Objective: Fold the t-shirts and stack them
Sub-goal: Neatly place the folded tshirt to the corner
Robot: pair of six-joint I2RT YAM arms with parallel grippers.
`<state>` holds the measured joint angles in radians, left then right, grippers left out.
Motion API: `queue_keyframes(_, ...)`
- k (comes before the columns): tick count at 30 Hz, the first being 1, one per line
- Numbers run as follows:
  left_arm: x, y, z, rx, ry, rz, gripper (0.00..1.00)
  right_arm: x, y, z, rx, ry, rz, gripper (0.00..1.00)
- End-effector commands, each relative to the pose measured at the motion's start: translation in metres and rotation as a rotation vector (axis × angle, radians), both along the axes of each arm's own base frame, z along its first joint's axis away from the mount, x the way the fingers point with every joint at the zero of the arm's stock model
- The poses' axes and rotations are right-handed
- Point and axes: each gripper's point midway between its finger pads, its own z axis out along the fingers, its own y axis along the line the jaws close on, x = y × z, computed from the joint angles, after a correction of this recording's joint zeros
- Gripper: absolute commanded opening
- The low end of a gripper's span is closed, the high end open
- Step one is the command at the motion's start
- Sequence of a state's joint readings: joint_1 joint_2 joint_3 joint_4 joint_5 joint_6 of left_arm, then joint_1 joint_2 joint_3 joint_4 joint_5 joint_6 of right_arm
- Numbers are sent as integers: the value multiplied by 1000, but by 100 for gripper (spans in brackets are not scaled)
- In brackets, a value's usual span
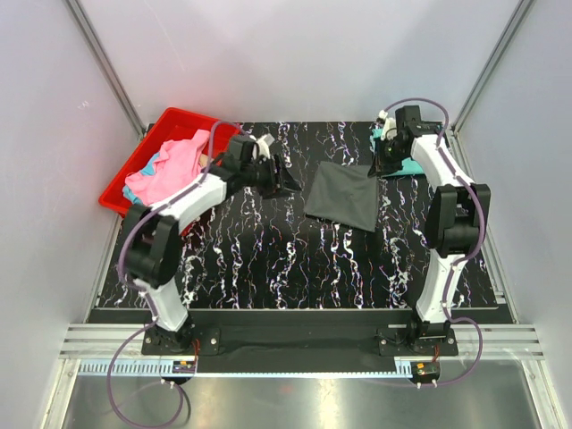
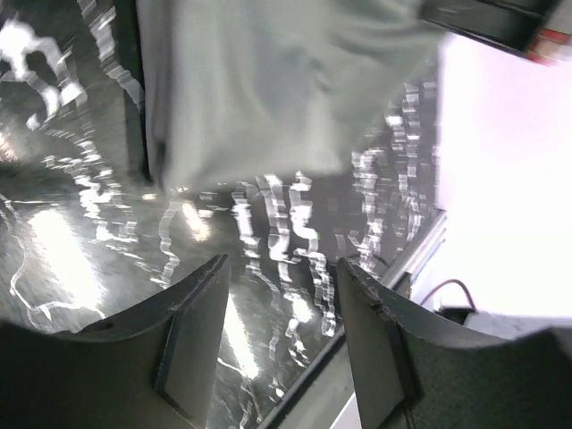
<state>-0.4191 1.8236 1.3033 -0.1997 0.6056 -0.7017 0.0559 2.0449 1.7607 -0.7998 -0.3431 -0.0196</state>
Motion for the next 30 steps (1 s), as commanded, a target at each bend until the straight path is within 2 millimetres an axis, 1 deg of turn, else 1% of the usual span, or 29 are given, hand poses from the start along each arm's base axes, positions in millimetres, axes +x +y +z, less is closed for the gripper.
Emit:
queue_keyframes(1,-26,11,46,12,-70,-65,56,15,-32,50,-176,-144,-17,0)
queue_keyframes(2,-32,12,52,8,-89,-81,57,21,-35,60,-195,-182,-11,0)
queue_keyframes(3,-35,15,52,12,-93,-87,57,24,-37,65,-209,-203,-9,0)
queue_keyframes(4,-40,17,47,23,-84,-90,57,28,-44,68,-240,-214,-22,0)
queue_keyframes(5,-43,19,49,22,-103,-99,57,31,-49,77,-262,-228,-26,0)
queue_keyframes(6,-46,19,47,21,-103,-104,57,34,-54,75,-285,-222,-31,0)
queue_keyframes(7,-48,21,42,32,-96,-108,57,39,-61,84,-317,-244,-45,0)
queue_keyframes(8,-49,22,39,44,-106,-117,58,41,-66,86,-338,-251,-35,0)
queue_keyframes(9,-50,23,36,47,-103,-120,57,44,-70,84,-351,-249,-34,0)
queue_keyframes(10,-53,22,34,41,-96,-134,58,49,-77,93,-377,-271,-47,0)
queue_keyframes(12,-52,22,29,46,-88,-145,57,52,-86,96,-397,-273,-43,0)
queue_keyframes(13,-52,21,29,44,-87,-149,57,55,-87,104,-399,-294,-47,0)
queue_keyframes(14,-53,20,27,39,-75,-156,57,56,-88,107,-406,-304,-38,0)
queue_keyframes(16,-57,17,29,9,-72,-176,57,59,-93,115,-418,-331,-35,0)
queue_keyframes(18,-60,16,32,-5,-71,-180,57,65,-93,118,-436,-363,-13,0)
queue_keyframes(19,-60,16,32,-7,-70,-182,57,70,-93,125,-439,-385,-13,0)
queue_keyframes(20,-61,16,32,-11,-68,-184,57,72,-110,120,-453,-369,-28,0)
queue_keyframes(21,-61,15,34,-17,-71,-188,57,75,-112,120,-455,-367,-29,0)
queue_keyframes(22,-61,15,34,-16,-74,-188,57,80,-118,132,-462,-394,-41,0)
queue_keyframes(23,-61,15,34,-15,-74,-188,57,81,-119,123,-464,-367,-29,0)
queue_keyframes(24,-62,16,34,-15,-73,-188,57,82,-121,125,-469,-369,-28,0)
queue_keyframes(25,-62,15,34,-15,-74,-188,57,86,-122,135,-474,-391,-31,0)
queue_keyframes(26,-64,13,38,-34,-72,-203,57,89,-124,136,-489,-397,-10,0)
queue_keyframes(28,-63,13,39,-34,-78,-200,57,90,-125,136,-495,-397,-6,0)
queue_keyframes(30,-64,14,38,-31,-78,-199,57,91,-127,142,-501,-415,-6,0)
